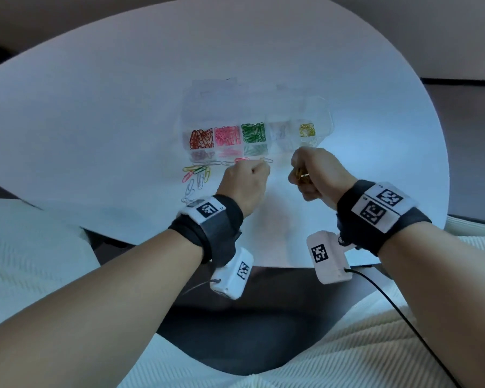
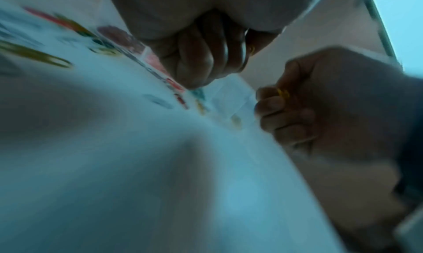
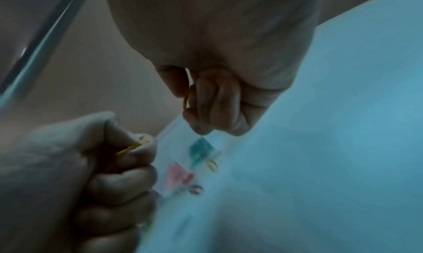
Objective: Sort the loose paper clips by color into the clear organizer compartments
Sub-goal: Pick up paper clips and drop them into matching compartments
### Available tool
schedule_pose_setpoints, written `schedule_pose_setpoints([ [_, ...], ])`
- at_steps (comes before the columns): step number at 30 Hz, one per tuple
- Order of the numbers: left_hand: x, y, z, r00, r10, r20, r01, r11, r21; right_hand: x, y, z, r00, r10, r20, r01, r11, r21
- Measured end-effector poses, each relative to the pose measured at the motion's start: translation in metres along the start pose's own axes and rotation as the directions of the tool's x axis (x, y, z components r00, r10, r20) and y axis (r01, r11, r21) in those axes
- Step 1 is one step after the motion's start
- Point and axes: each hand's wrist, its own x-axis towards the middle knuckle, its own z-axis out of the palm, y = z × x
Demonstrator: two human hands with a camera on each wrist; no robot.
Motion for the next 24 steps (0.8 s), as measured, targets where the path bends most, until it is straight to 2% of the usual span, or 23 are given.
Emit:
schedule_pose_setpoints([
  [2,0.004,0.027,-0.003,0.996,-0.076,0.05,0.089,0.933,-0.349,-0.007,-0.015,-0.01,1.0,-0.019,0.012,0.015,0.975,0.22],
  [4,0.008,0.048,-0.006,0.99,-0.109,0.088,0.139,0.847,-0.513,-0.011,-0.029,-0.021,0.999,-0.048,-0.017,0.051,0.926,0.375],
  [7,0.02,0.07,-0.006,0.997,-0.056,0.06,0.079,0.854,-0.515,-0.012,-0.042,-0.035,0.989,-0.066,-0.129,0.128,0.816,0.564],
  [10,0.034,0.087,-0.003,0.998,-0.009,0.063,0.042,0.842,-0.538,-0.008,-0.049,-0.045,0.973,0.002,-0.23,0.155,0.733,0.662],
  [14,0.052,0.105,0.001,0.991,-0.091,0.099,0.134,0.739,-0.661,0.0,-0.049,-0.052,0.959,0.122,-0.255,0.067,0.778,0.624],
  [16,0.06,0.107,0.003,0.982,-0.16,0.105,0.189,0.731,-0.656,0.004,-0.046,-0.054,0.962,0.149,-0.228,0.029,0.776,0.63],
  [19,0.069,0.106,0.004,0.973,-0.224,0.062,0.224,0.829,-0.513,0.009,-0.047,-0.054,0.978,0.119,-0.169,0.026,0.74,0.672],
  [22,0.072,0.107,0.004,0.973,-0.227,0.031,0.222,0.901,-0.371,0.013,-0.051,-0.054,0.992,0.051,-0.112,0.041,0.718,0.695],
  [24,0.074,0.108,0.003,0.976,-0.215,0.03,0.211,0.912,-0.351,0.014,-0.052,-0.054,0.997,0.039,-0.06,0.014,0.721,0.693],
])
